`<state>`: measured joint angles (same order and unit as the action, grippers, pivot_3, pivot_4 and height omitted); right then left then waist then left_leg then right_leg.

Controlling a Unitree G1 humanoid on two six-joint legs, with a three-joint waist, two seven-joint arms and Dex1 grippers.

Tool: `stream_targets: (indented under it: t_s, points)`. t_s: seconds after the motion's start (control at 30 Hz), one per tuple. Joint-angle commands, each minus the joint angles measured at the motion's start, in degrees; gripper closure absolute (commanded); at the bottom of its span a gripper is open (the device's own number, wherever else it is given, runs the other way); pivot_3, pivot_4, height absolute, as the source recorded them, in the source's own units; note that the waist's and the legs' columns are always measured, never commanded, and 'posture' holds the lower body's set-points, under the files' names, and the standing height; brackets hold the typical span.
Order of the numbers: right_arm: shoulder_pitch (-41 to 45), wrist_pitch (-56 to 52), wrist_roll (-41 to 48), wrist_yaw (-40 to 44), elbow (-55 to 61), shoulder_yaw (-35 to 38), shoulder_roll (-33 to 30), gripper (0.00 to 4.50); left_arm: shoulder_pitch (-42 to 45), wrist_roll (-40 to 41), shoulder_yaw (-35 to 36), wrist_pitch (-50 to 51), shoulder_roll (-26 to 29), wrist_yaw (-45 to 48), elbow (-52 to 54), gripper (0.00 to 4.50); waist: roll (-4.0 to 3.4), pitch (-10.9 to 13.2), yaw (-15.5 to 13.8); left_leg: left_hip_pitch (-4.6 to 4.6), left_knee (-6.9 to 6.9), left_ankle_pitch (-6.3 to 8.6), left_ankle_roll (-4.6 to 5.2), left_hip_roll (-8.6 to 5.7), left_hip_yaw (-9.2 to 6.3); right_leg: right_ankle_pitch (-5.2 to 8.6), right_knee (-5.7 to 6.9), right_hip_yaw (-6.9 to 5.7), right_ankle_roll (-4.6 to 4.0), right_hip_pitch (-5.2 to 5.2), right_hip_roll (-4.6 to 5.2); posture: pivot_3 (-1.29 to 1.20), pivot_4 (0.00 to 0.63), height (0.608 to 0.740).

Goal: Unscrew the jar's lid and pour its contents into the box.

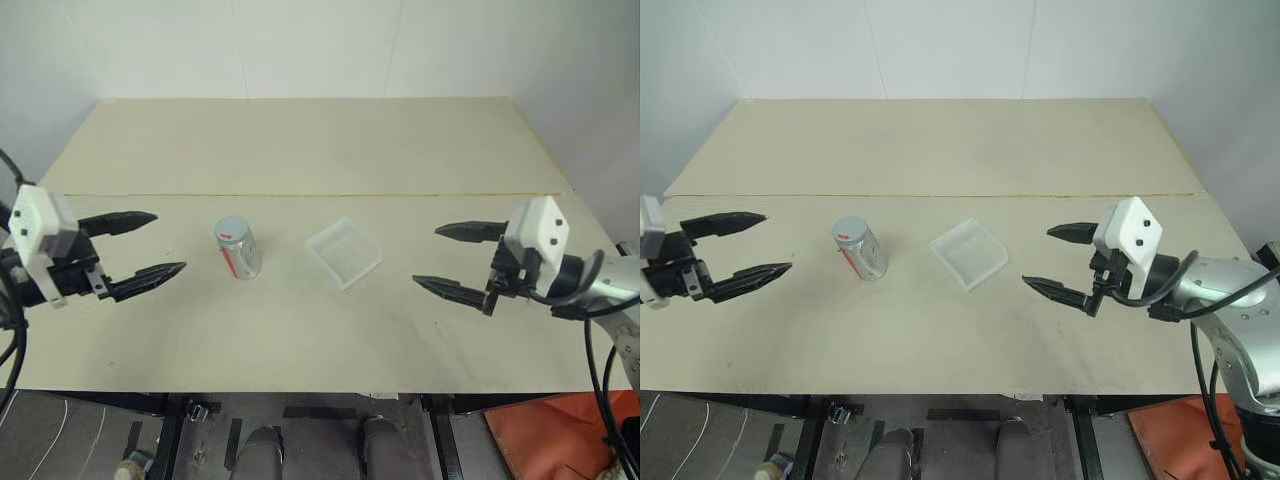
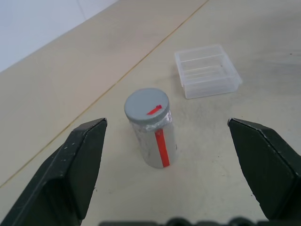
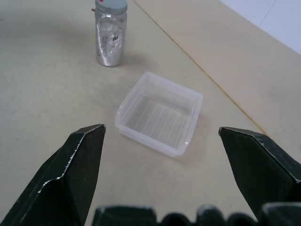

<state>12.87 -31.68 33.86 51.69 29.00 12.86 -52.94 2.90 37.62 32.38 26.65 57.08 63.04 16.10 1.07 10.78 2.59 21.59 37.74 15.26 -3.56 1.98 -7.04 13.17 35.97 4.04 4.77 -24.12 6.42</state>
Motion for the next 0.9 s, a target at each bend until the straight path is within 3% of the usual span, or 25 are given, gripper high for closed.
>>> stream_targets:
  t_s: [0.03, 0.23, 0.43, 0.73, 0.9]
  points:
    - [-1.1, 0.8, 0.9, -0.2, 2.8, 3.1, -0.2, 0.00, -2.7, 2.4, 4.4, 2.1, -0.6, -1.3, 4.7, 0.03, 0.00, 0.0, 0.0, -0.02, 0.00, 0.00, 0.00, 0.00, 0.00, 0.00, 0.03, 0.00, 0.00, 0.01, 0.00, 0.00, 0.150, 0.740]
    - [-2.0, 0.3, 1.1, 0.6, 2.5, 3.2, -0.8, 0.00, -7.7, 3.9, 6.3, 3.6, -3.5, -2.9, 7.8, 0.03, 0.00, 0.0, 0.1, -0.21, 0.00, 0.00, 0.00, 0.00, 0.01, 0.02, 0.10, 0.02, -0.04, 0.14, 0.00, 0.00, 0.150, 0.740]
    - [-2.5, 1.5, 0.9, 2.0, 1.6, 4.7, -1.5, 0.00, -8.3, -2.3, 1.8, -0.4, -4.9, -6.4, 7.4, 0.03, 0.00, 0.0, -0.1, -0.20, 0.00, 0.00, 0.00, 0.00, 0.01, 0.02, 0.08, 0.01, -0.05, 0.14, 0.00, 0.00, 0.150, 0.740]
    - [-2.5, 1.6, 2.9, 4.1, 3.4, 5.8, -2.5, 0.00, -2.0, -8.3, -10.9, -1.9, -19.2, -21.8, 7.1, 0.03, 0.03, 0.0, -0.2, -0.21, 0.02, 0.00, 0.00, -0.01, 0.01, 0.01, 0.05, 0.01, -0.03, 0.19, 0.00, 0.00, 0.150, 0.740]
    - [-1.2, -0.1, 3.7, 2.0, 3.8, 5.3, -2.2, 0.00, -0.5, -12.7, -15.6, -4.2, -24.5, -27.6, 7.0, 0.03, 0.04, 0.0, -0.1, -0.26, 0.03, 0.00, 0.00, -0.02, 0.00, 0.01, 0.08, 0.02, -0.04, 0.22, 0.00, 0.00, 0.150, 0.740]
